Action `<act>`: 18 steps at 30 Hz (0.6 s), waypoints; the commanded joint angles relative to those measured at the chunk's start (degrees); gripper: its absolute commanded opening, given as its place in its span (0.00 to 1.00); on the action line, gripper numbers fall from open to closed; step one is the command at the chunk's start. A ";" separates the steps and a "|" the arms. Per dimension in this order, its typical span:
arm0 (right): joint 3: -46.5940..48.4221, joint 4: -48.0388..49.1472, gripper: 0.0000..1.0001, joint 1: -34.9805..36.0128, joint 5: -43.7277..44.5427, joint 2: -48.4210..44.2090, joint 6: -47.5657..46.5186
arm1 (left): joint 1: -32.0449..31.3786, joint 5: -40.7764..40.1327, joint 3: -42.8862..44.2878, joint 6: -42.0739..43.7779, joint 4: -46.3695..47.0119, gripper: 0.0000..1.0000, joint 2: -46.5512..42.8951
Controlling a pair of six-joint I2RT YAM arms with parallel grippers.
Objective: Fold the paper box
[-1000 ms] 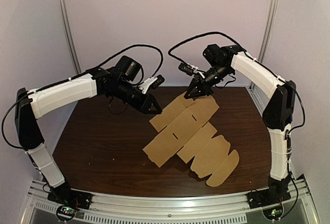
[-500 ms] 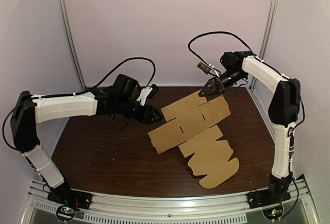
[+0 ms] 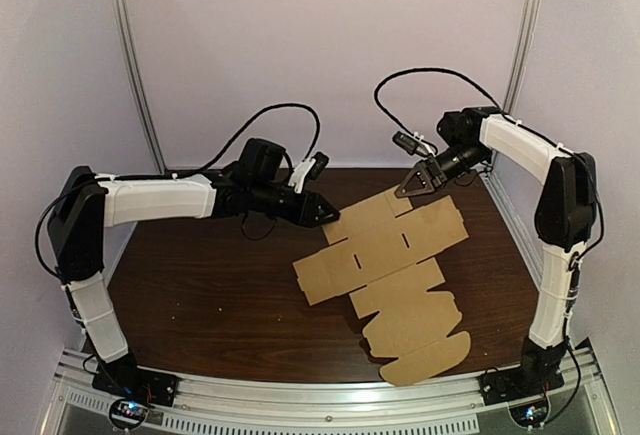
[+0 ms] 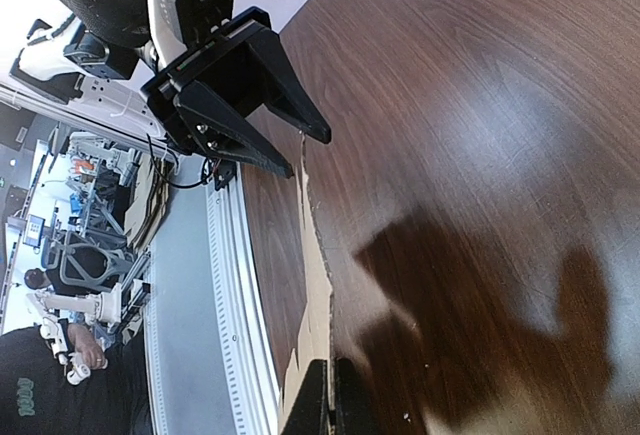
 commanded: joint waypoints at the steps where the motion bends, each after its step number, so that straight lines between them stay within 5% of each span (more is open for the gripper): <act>1: -0.70 0.60 0.00 -0.63 -0.91 -2.28 1.94 | 0.07 2.28 3.06 0.11 -1.27 0.34 1.05; 8: -0.88 -0.12 0.00 -1.43 -1.63 -3.01 0.72 | 0.22 1.73 1.46 0.87 -3.24 0.49 0.37; 18: -1.61 -1.19 0.00 -2.41 -1.99 -3.31 -0.88 | 0.77 8.70 -0.91 -3.97 6.07 0.36 1.88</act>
